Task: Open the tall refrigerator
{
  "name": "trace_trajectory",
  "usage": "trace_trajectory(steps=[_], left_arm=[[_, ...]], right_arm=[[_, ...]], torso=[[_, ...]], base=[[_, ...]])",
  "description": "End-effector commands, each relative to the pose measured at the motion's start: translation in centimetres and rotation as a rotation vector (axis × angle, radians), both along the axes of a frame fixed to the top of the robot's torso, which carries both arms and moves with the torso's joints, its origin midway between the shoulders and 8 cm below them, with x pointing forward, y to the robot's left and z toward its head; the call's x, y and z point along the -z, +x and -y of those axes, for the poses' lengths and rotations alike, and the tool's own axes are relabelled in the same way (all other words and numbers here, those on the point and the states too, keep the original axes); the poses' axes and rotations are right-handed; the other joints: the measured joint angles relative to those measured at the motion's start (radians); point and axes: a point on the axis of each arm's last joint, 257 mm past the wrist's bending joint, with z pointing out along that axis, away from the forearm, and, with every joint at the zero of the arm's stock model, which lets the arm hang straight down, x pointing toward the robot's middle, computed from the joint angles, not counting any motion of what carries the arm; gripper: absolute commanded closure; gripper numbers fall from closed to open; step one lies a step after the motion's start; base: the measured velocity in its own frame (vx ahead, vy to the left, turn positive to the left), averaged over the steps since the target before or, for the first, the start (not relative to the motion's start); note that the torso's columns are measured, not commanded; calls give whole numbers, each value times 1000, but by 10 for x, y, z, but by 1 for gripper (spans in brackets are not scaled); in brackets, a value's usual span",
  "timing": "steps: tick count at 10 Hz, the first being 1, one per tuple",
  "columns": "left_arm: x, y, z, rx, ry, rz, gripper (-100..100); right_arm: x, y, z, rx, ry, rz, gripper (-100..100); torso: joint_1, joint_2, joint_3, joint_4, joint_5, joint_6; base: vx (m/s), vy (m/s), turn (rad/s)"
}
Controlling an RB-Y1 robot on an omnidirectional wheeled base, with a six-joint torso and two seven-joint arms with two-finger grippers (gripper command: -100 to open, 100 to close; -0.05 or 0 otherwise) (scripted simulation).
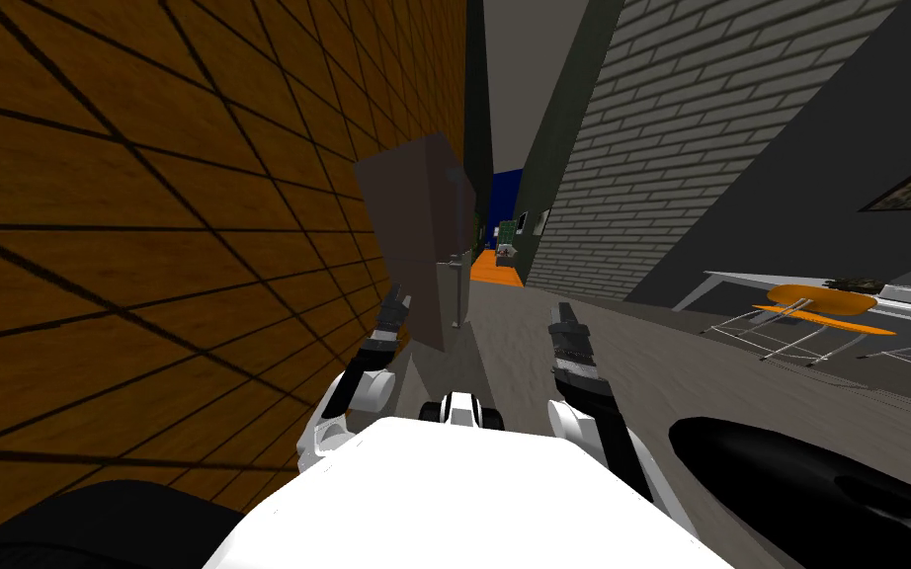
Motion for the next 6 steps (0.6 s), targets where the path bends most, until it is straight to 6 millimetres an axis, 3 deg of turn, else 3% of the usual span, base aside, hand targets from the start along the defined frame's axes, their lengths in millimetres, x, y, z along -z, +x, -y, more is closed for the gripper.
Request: trace_trajectory(steps=[1, 6], left_arm=[[3, 8, 1, -1, -12, -39, -100], [9, 20, 4, 3, -20, -105, -100]], right_arm=[[0, 0, 0, 0, 0, 0, 0], [0, 0, 0, 0, 0, 0, 0]], torso=[[-1, 0, 0, 0, 0, 0], [1, -1, 0, 0, 0, 0]], base=[[124, -36, -27], [113, -28, -27]])
